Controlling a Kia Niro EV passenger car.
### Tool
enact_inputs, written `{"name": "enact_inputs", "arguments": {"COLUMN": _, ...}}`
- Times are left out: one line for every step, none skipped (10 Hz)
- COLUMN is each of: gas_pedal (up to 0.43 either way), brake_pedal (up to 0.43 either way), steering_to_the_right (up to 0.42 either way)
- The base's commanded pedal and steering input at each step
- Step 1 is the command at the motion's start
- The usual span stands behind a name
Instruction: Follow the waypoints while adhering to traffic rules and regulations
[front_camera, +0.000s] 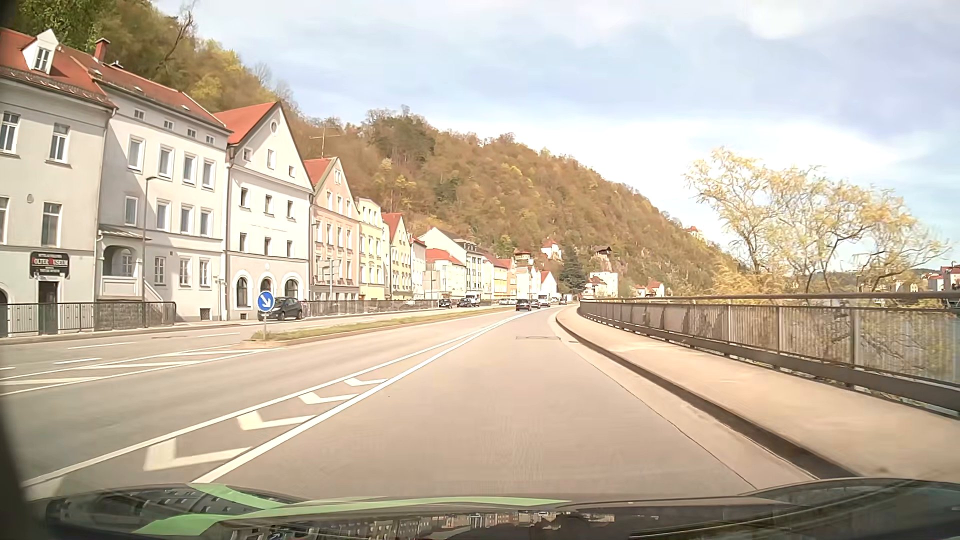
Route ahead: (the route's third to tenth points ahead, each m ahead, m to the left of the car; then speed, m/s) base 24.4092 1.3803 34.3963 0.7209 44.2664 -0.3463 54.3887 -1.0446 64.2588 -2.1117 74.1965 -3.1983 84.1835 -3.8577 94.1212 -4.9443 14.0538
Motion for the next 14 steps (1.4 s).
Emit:
{"name": "enact_inputs", "arguments": {"gas_pedal": 0.0, "brake_pedal": 0.0, "steering_to_the_right": 0.0}}
{"name": "enact_inputs", "arguments": {"gas_pedal": 0.0, "brake_pedal": 0.0, "steering_to_the_right": 0.0}}
{"name": "enact_inputs", "arguments": {"gas_pedal": 0.0, "brake_pedal": 0.0, "steering_to_the_right": 0.0}}
{"name": "enact_inputs", "arguments": {"gas_pedal": 0.0, "brake_pedal": 0.0, "steering_to_the_right": 0.0}}
{"name": "enact_inputs", "arguments": {"gas_pedal": 0.0, "brake_pedal": 0.0, "steering_to_the_right": 0.0}}
{"name": "enact_inputs", "arguments": {"gas_pedal": 0.0, "brake_pedal": 0.0, "steering_to_the_right": 0.002}}
{"name": "enact_inputs", "arguments": {"gas_pedal": 0.0, "brake_pedal": 0.0, "steering_to_the_right": 0.003}}
{"name": "enact_inputs", "arguments": {"gas_pedal": 0.0, "brake_pedal": 0.0, "steering_to_the_right": 0.003}}
{"name": "enact_inputs", "arguments": {"gas_pedal": 0.0, "brake_pedal": 0.0, "steering_to_the_right": 0.003}}
{"name": "enact_inputs", "arguments": {"gas_pedal": 0.0, "brake_pedal": 0.0, "steering_to_the_right": 0.003}}
{"name": "enact_inputs", "arguments": {"gas_pedal": 0.0, "brake_pedal": 0.0, "steering_to_the_right": 0.003}}
{"name": "enact_inputs", "arguments": {"gas_pedal": 0.0, "brake_pedal": 0.0, "steering_to_the_right": 0.003}}
{"name": "enact_inputs", "arguments": {"gas_pedal": 0.0, "brake_pedal": 0.0, "steering_to_the_right": 0.004}}
{"name": "enact_inputs", "arguments": {"gas_pedal": 0.0, "brake_pedal": 0.0, "steering_to_the_right": 0.008}}
